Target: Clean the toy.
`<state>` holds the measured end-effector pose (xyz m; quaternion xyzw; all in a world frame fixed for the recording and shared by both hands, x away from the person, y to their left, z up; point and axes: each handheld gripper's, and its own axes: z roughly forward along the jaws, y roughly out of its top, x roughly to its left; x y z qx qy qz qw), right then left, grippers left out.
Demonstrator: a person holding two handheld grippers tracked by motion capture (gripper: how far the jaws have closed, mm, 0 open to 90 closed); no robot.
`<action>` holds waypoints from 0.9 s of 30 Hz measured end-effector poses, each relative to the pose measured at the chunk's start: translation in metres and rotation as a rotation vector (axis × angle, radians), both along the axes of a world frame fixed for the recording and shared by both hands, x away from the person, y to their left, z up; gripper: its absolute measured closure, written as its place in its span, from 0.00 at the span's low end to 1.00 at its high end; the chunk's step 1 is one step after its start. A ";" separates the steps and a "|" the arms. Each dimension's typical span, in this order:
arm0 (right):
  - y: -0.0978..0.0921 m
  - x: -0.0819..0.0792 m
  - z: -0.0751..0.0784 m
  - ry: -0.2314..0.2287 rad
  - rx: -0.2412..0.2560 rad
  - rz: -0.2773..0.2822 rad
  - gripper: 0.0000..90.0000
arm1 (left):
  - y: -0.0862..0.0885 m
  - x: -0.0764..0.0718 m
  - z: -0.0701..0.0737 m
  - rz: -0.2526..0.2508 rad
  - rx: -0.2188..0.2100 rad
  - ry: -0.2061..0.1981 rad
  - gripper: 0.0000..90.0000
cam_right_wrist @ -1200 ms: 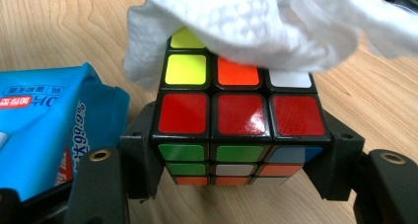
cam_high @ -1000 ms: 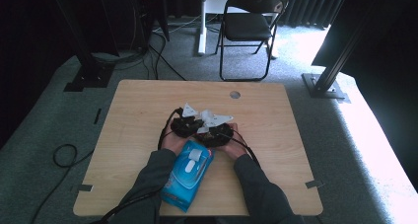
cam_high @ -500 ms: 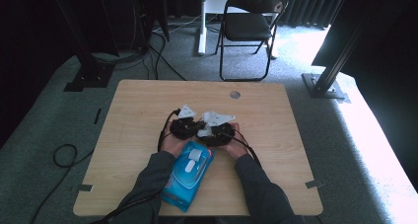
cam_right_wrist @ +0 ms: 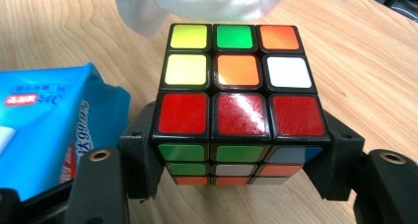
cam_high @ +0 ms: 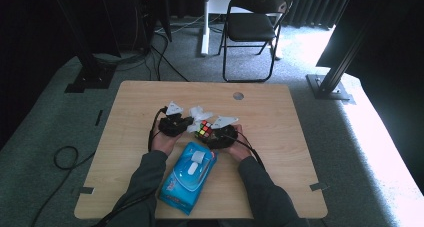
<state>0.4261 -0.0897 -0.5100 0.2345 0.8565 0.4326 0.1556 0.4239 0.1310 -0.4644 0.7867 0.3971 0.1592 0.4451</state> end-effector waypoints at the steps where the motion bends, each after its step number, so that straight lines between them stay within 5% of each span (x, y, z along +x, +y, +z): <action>1: 0.000 0.000 0.001 -0.003 0.003 0.004 0.38 | 0.000 0.000 -0.001 -0.004 -0.005 0.006 0.98; 14: 0.003 -0.002 0.006 -0.016 0.010 0.026 0.38 | -0.003 0.005 -0.018 -0.022 0.028 0.050 0.98; 20: 0.002 -0.001 0.011 -0.025 0.028 0.016 0.38 | -0.005 0.006 -0.033 -0.024 0.077 0.089 0.98; 27: -0.001 0.000 0.013 -0.026 0.034 0.015 0.38 | -0.005 0.007 -0.036 -0.025 0.066 0.105 0.98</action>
